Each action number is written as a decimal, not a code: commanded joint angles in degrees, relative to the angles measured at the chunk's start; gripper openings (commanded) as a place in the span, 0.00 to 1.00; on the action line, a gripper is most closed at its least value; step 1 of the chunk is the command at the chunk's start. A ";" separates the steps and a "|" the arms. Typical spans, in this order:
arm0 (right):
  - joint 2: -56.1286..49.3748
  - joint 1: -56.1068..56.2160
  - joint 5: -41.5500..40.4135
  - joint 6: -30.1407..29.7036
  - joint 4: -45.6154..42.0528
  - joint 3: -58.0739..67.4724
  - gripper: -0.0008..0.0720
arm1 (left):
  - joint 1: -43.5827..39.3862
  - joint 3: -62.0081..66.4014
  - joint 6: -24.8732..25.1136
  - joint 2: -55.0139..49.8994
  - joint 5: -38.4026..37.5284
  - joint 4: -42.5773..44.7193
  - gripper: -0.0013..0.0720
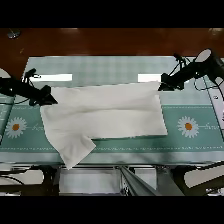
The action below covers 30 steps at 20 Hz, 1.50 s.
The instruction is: Fold the shirts.
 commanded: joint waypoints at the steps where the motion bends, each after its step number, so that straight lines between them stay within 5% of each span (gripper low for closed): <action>1: -0.39 0.33 -2.84 2.19 -0.20 -2.60 0.50 | -0.13 -3.23 0.57 0.17 1.27 0.26 0.77; 2: -0.28 0.20 -2.56 2.05 -0.09 -2.51 0.87 | -0.07 -3.17 -0.48 0.17 0.59 1.16 0.98; 8: 6.86 -7.54 6.49 2.25 -6.23 -1.70 0.86 | 7.54 -4.22 -6.43 9.46 0.13 10.43 0.98; 12: 21.33 -12.83 -5.66 1.51 -1.44 -21.66 0.86 | 18.51 -19.80 -6.80 20.59 0.20 10.40 0.98; 16: 34.12 -9.57 -15.72 -7.32 12.20 -43.23 0.86 | 24.37 -32.61 -4.02 27.04 -1.79 10.21 0.98; 24: 38.45 -1.31 -21.03 -7.67 16.33 -50.25 0.86 | 21.51 -41.48 1.05 27.89 -1.31 4.48 0.98; 30: 38.47 -6.86 -19.52 -8.17 18.18 -50.01 0.86 | 11.69 -42.86 2.91 26.21 2.84 -1.33 0.98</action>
